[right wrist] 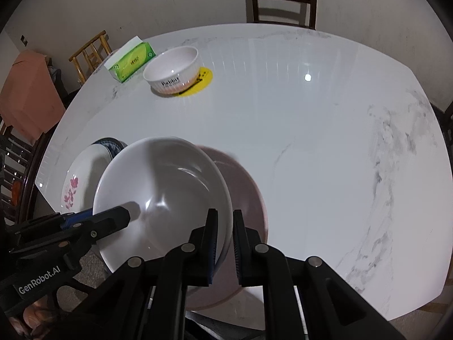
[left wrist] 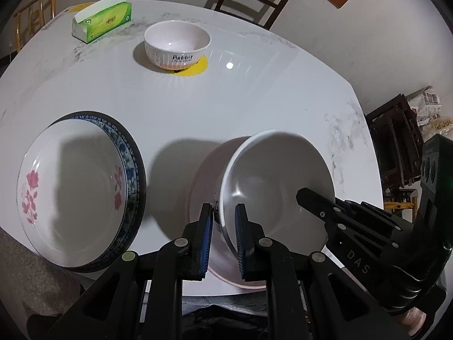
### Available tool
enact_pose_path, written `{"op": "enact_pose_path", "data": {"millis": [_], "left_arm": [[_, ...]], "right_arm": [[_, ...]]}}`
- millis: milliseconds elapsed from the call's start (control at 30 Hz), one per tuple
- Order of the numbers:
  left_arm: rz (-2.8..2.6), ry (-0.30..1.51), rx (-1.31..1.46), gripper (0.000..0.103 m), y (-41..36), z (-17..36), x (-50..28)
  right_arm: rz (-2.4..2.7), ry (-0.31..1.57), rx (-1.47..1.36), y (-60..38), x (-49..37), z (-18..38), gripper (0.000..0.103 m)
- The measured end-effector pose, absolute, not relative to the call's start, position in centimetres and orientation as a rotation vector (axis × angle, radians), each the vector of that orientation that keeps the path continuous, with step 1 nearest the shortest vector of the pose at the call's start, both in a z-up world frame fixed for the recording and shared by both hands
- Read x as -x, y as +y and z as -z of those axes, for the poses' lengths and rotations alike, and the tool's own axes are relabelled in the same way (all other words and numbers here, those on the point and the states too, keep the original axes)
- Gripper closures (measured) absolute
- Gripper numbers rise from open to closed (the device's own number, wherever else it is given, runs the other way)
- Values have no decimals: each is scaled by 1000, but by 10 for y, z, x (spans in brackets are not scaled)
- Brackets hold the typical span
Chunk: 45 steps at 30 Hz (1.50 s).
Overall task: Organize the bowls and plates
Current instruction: 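Lift and carry the white bowl over the pink bowl with the left tool, then lower the white bowl into the pink bowl and open the left tool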
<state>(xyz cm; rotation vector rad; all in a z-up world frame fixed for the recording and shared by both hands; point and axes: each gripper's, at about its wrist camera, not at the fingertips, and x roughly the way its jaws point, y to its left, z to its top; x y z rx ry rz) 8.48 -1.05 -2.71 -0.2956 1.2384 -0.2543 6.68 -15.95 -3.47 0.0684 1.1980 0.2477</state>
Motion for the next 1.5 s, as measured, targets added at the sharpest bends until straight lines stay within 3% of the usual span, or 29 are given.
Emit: {"op": "enact_pose_path", "data": {"millis": [967,1500], "left_arm": [[190,1236,180,91,-27,43,-86],[202,1242,196,76,-29,42,-87]], "right_arm": [[-224,1236,-70,-152,-70,61,89],[-217,1235,-81,-153,-70,62,89]]}}
